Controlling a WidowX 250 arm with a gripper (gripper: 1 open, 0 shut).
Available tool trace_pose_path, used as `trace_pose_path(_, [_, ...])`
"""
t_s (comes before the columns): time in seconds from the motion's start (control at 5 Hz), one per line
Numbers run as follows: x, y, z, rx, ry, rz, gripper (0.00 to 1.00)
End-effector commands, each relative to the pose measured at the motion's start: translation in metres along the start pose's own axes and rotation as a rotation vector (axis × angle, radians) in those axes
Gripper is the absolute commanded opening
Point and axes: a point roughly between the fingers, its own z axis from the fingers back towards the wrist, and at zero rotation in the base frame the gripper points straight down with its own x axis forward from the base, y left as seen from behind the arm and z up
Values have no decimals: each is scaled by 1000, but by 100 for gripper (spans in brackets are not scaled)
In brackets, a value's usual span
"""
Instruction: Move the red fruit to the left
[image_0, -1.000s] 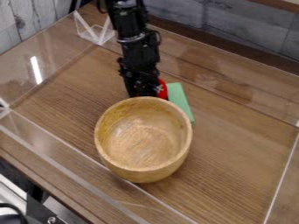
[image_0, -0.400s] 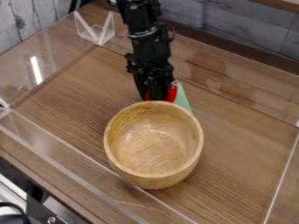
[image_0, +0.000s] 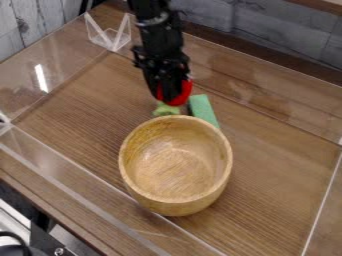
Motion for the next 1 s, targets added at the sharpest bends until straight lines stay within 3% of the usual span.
trace_pose_path(0.0, [8,29,27,46,-78,28,0])
trace_pose_path(0.2, [8,62,28,63,-85,71,0])
trace_pose_path(0.6, [-1,74,35,73,-86,128,0])
trace_pose_path(0.8, [3,76,29,73,-64,43,0])
